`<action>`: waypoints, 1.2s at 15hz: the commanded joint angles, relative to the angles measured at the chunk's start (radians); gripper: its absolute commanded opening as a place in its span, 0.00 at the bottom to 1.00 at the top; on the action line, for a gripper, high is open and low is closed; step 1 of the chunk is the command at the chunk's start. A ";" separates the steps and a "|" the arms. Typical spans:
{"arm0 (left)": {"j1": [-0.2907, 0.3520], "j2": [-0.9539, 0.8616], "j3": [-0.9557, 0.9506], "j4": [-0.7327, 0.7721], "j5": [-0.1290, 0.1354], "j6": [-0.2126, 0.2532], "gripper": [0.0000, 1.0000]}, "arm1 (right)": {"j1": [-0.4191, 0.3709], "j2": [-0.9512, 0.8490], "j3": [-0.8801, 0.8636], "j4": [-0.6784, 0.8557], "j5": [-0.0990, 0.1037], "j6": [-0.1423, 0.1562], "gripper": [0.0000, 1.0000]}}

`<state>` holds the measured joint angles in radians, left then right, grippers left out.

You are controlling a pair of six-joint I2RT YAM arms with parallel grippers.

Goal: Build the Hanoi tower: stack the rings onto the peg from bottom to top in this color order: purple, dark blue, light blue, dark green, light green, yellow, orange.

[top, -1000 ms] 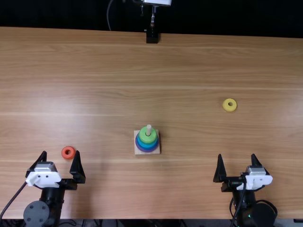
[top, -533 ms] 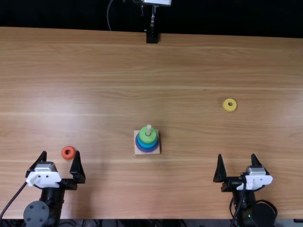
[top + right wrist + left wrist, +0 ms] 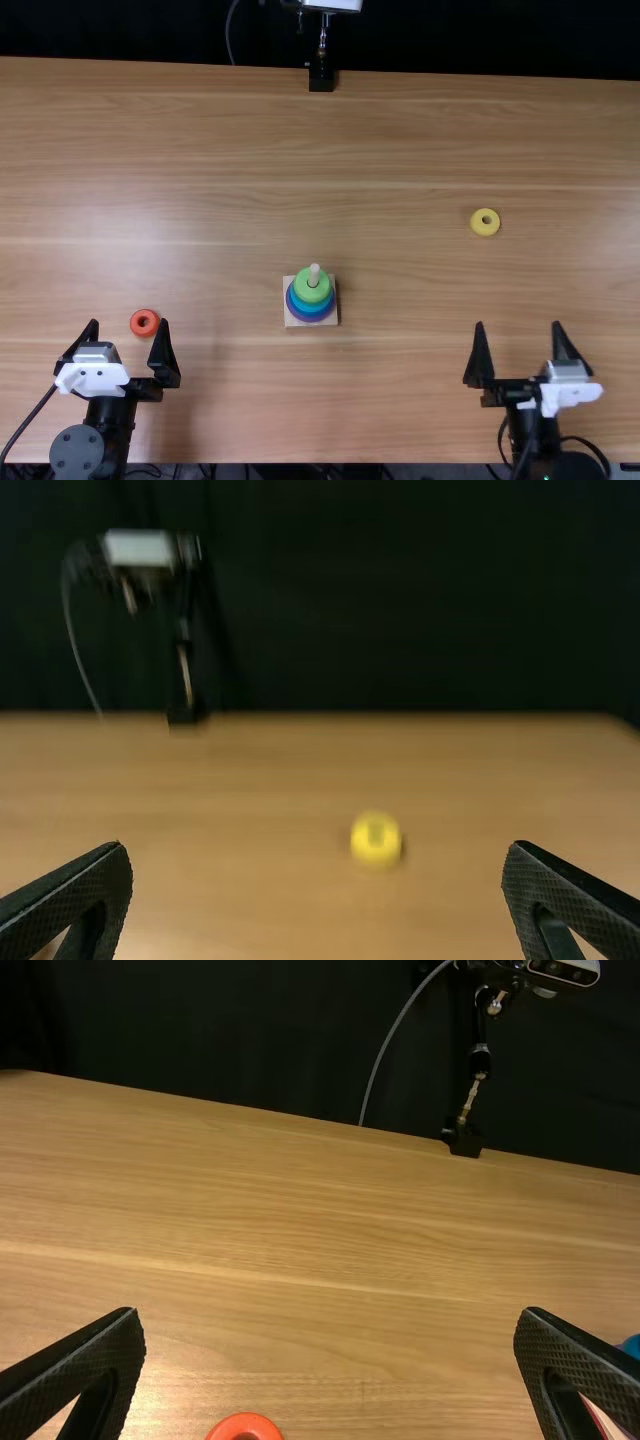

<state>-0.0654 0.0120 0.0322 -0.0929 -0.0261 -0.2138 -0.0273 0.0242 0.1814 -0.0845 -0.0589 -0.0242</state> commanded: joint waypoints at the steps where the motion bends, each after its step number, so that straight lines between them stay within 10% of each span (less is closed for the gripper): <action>1: 0.006 -0.012 -0.032 0.001 -0.009 0.004 1.00 | -0.010 0.085 0.132 0.012 0.009 0.004 1.00; 9: 0.006 -0.012 -0.032 0.001 -0.009 0.004 1.00 | -0.002 0.744 0.613 0.017 -0.002 0.002 1.00; 13: 0.006 -0.012 -0.032 0.001 -0.011 0.004 1.00 | -0.003 1.128 0.780 0.015 0.002 -0.116 1.00; 18: 0.006 -0.012 -0.032 0.001 -0.011 0.004 1.00 | -0.013 1.484 0.952 -0.134 0.004 -0.121 1.00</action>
<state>-0.0654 0.0120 0.0322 -0.0925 -0.0265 -0.2142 -0.0273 1.4857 1.0985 -0.2134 -0.0593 -0.1345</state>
